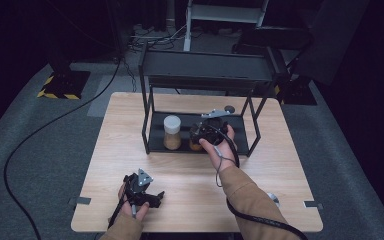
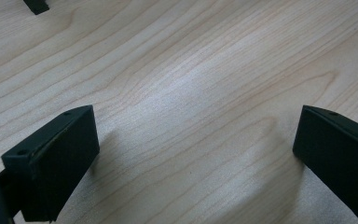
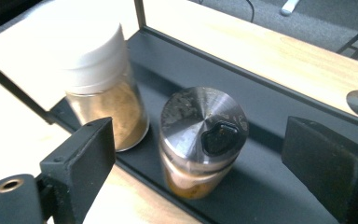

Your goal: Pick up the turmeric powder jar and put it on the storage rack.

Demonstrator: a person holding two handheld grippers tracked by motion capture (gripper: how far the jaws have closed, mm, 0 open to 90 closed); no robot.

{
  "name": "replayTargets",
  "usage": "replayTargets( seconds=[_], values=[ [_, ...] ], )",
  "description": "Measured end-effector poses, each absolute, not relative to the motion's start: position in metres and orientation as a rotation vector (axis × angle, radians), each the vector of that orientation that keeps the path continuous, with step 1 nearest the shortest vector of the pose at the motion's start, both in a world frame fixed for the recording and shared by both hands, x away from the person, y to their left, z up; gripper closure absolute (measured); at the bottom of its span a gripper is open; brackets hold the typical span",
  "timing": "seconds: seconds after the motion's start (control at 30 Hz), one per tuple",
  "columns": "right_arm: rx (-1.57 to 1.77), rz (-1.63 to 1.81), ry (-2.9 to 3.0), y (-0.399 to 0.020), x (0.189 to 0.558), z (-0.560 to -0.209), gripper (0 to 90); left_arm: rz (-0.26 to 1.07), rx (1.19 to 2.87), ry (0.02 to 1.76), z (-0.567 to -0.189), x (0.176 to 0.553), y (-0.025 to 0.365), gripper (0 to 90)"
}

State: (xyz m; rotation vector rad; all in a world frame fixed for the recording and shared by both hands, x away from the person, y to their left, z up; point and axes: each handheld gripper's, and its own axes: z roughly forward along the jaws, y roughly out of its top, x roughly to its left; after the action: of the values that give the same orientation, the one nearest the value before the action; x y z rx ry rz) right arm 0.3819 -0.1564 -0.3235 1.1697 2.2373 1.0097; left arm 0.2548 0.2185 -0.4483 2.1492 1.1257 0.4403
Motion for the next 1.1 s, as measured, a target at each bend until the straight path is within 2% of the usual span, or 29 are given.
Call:
replayTargets(
  seconds=[0.53, 1.1],
  values=[
    [1.124, 1.027, 2.23, -0.185, 0.335, -0.287, 8.2, 0.441, 2.148, 1.128, -0.448, 0.255, 0.218, 0.1],
    [1.078, 1.049, 2.226, -0.215, 0.291, -0.278, 8.2, 0.442, 2.148, 1.125, -0.449, 0.255, 0.218, 0.1]
  ],
)
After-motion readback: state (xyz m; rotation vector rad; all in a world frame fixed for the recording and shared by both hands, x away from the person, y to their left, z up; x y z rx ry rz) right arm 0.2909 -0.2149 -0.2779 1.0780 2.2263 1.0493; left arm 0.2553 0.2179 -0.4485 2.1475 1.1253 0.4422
